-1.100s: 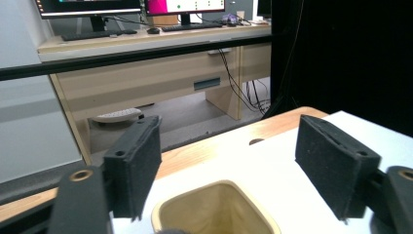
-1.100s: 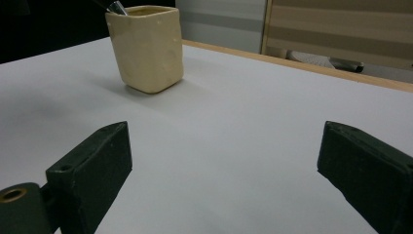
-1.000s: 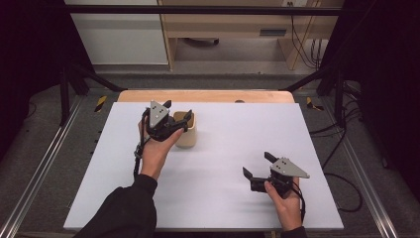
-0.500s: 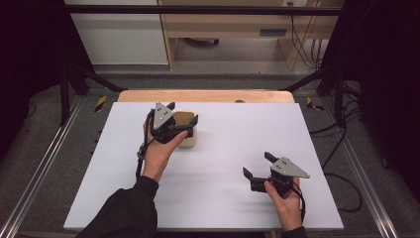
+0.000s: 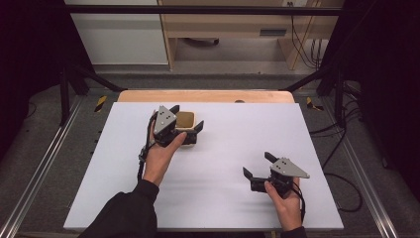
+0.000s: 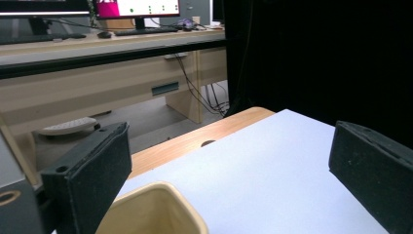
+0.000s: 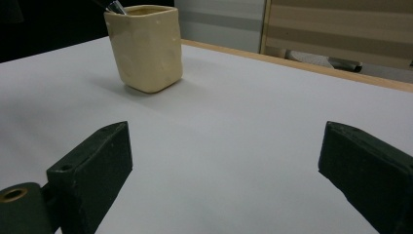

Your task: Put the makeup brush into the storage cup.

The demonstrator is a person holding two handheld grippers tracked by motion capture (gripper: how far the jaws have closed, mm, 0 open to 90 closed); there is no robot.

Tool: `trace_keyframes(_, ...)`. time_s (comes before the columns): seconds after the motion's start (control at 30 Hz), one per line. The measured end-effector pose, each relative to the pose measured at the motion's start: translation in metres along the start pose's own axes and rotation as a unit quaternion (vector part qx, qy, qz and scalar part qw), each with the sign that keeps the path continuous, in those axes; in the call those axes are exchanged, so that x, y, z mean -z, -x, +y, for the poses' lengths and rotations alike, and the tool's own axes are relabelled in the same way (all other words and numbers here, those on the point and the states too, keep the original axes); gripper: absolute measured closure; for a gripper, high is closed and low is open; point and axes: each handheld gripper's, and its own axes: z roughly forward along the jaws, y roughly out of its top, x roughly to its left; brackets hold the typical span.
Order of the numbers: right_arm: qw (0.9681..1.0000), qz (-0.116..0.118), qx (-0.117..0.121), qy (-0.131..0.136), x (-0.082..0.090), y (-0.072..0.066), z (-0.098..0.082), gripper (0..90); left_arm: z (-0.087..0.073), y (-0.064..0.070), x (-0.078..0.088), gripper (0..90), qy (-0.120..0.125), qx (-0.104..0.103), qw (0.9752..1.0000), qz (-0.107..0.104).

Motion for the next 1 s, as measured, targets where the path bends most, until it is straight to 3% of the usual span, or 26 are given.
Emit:
trace_keyframes(0.63, 1.0, -0.006, -0.002, 0.006, 0.004, 0.004, 0.001, 5.6, -0.005, 0.033, -0.004, 1.4, 0.001, 0.0, 0.9976, -0.069)
trace_keyframes(0.8, 0.9999, -0.007, -0.005, 0.007, 0.004, 0.005, 0.001, 5.6, -0.007, 0.038, -0.003, 1.5, 0.001, -0.007, 0.9972, -0.074)
trace_keyframes(0.83, 0.9999, -0.007, -0.004, 0.007, 0.004, 0.005, 0.001, 5.7, -0.009, 0.041, -0.003, 1.5, -0.001, -0.022, 0.9969, -0.076)
trace_keyframes(1.0, 0.9999, -0.009, -0.004, 0.006, 0.004, 0.005, 0.0, 5.6, -0.012, 0.045, 0.0, 1.5, -0.002, -0.026, 0.9966, -0.079)
